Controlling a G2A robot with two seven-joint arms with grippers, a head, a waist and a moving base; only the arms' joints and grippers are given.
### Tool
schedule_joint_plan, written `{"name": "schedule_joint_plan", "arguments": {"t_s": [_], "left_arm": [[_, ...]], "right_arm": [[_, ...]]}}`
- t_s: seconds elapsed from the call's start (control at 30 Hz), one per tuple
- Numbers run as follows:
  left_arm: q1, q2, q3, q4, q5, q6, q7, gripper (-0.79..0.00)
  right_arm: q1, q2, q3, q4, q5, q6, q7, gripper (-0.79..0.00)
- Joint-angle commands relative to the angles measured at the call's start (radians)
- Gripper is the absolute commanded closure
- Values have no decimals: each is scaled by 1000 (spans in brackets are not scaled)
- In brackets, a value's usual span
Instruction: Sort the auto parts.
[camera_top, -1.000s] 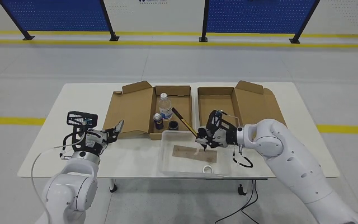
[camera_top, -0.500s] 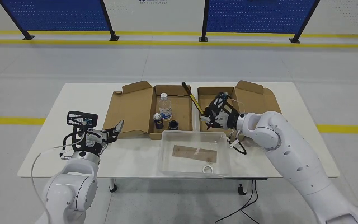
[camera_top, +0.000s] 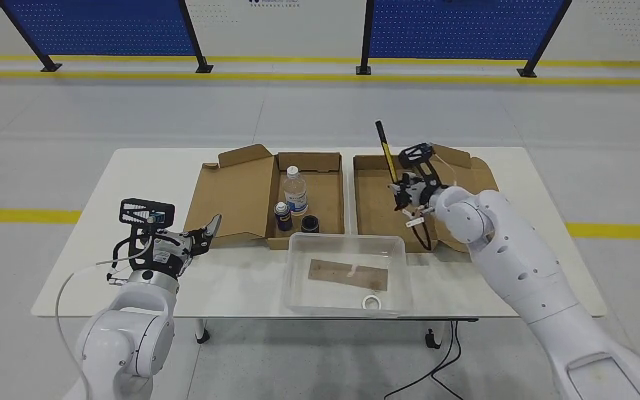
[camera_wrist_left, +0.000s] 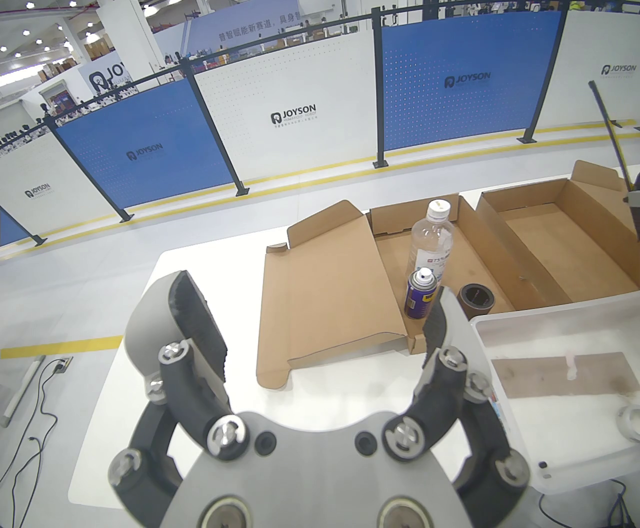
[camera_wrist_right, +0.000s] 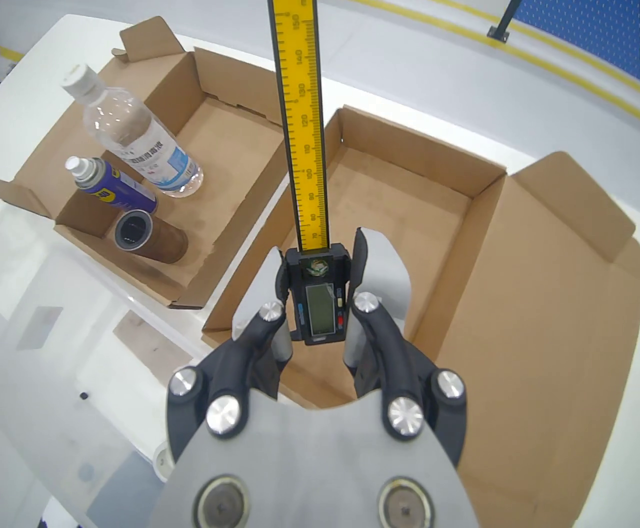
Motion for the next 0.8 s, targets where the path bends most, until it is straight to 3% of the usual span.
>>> {"name": "schedule_joint_plan", "arguments": {"t_s": [0.0,0.4,0.43,0.47,0.5,0.77], "left_arm": [[0,0,0,0,0,0,0,-785],[0,0,0,0,0,0,0,-785],[0,0,0,0,0,0,0,-785],[0,0,0,0,0,0,0,-785],[0,0,0,0,0,0,0,-785],[0,0,0,0,0,0,0,-785]], "right_arm": [[6,-10,-15,48,10,6,-4,0],[22,-49,-63,186,-9,31,-3,-12],[22,-50,-63,191,-14,27,-2,-126],[24,-50,-63,195,-27,23,-3,-302],[26,-51,-64,196,-37,14,-4,-366],[34,-47,-49,167,-104,-31,11,-542]]}}
